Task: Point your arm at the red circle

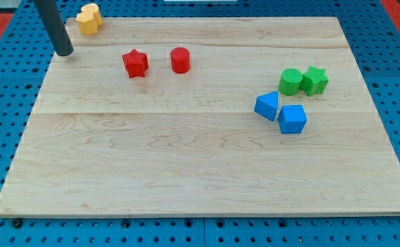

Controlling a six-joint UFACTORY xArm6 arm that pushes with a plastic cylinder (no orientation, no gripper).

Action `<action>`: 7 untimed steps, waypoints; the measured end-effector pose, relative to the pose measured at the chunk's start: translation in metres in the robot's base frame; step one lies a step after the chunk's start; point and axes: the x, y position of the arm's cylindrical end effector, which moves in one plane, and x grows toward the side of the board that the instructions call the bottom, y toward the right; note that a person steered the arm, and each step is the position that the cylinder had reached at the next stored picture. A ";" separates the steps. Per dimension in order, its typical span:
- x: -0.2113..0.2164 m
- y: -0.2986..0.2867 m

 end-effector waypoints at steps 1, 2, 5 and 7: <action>0.000 -0.003; -0.006 -0.030; -0.018 0.064; -0.023 0.157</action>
